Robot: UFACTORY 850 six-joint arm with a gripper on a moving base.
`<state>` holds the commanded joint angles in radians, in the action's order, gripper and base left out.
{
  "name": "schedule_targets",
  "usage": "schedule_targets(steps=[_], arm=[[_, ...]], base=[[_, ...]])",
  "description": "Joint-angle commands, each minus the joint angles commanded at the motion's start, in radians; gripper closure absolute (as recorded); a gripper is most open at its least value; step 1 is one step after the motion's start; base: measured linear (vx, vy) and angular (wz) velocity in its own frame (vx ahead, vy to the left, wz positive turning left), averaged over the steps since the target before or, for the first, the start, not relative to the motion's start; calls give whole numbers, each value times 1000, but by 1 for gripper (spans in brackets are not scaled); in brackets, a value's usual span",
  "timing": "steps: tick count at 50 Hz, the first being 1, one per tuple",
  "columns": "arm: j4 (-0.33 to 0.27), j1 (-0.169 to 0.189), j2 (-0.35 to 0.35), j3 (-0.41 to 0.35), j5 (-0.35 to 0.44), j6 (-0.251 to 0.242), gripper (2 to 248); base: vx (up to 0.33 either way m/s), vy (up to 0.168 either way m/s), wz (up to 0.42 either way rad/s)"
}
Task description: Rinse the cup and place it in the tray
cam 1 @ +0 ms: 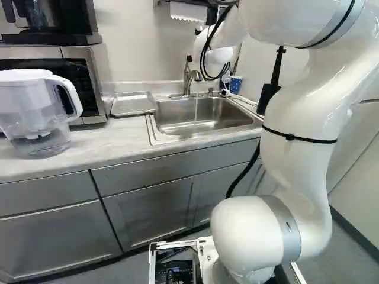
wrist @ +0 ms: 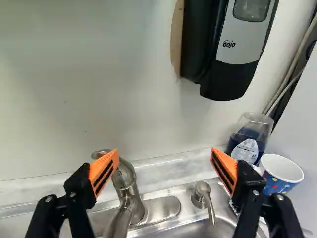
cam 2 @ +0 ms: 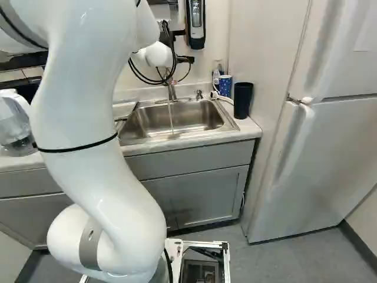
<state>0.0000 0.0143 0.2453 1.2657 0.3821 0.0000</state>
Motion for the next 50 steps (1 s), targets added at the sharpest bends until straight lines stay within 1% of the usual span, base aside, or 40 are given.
schedule_targets(steps=[10, 20, 37, 50], arm=[[0, 0, -3, -3, 0, 0, 3], [0, 0, -21, -23, 0, 0, 3], [0, -4, -70, -77, 0, 0, 3], [0, -8, -122, -134, 0, 0, 3]], base=[[0, 0, 0], [0, 0, 0], [0, 0, 0], [0, 0, 0]])
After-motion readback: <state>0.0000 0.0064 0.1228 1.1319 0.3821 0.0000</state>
